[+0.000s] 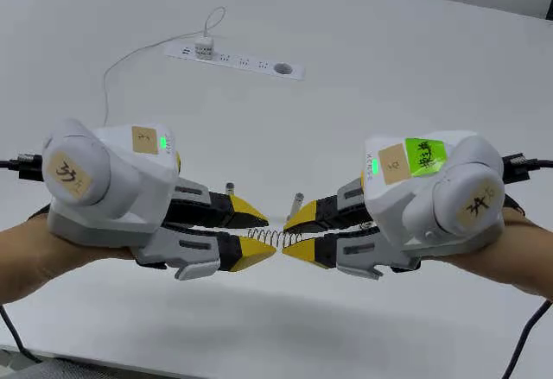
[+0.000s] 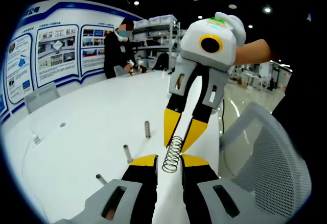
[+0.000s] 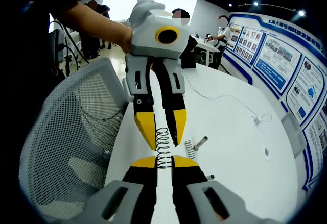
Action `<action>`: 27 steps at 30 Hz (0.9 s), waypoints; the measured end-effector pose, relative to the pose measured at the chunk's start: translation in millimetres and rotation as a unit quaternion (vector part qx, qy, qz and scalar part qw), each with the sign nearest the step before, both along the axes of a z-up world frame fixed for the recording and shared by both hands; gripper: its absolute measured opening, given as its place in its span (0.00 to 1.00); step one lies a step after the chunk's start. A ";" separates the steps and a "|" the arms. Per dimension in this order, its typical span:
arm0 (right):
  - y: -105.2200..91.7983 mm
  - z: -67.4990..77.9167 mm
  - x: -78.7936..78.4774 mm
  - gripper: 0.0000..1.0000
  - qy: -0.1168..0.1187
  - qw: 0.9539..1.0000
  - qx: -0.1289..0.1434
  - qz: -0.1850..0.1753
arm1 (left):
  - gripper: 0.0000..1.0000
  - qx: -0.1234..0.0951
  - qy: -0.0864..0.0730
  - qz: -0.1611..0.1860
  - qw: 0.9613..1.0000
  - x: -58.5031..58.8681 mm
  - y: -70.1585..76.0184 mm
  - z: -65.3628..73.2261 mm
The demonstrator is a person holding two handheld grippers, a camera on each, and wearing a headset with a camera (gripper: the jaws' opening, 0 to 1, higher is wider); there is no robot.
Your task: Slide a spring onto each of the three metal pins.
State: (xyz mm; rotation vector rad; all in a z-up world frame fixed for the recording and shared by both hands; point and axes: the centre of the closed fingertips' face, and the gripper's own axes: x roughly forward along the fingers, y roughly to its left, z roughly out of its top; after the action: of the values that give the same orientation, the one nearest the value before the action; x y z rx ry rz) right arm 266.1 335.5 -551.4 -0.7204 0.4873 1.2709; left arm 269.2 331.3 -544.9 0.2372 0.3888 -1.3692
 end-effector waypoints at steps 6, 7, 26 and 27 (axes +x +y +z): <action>0.8 0.5 1.4 0.10 -0.001 1.000 -0.003 0.002 | 0.14 0.002 -0.004 -0.003 1.000 -0.4 -0.1 -0.6; 1.1 0.6 1.2 0.10 -0.001 1.000 -0.003 0.003 | 0.14 0.003 -0.009 -0.005 1.000 -0.2 -0.2 -0.8; 1.7 11.3 6.8 0.13 -0.019 1.000 0.012 -0.003 | 0.10 0.001 -0.057 -0.026 0.998 0.5 0.9 5.9; 1.7 13.1 8.0 0.14 -0.014 1.000 0.021 -0.008 | 0.10 -0.002 -0.058 -0.025 0.998 1.3 1.3 7.3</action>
State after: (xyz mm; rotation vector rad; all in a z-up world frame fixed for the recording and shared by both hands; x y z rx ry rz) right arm 274.1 337.2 -538.3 -0.6982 0.4416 1.2514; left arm 270.5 332.6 -537.6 0.3230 0.2858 -1.3975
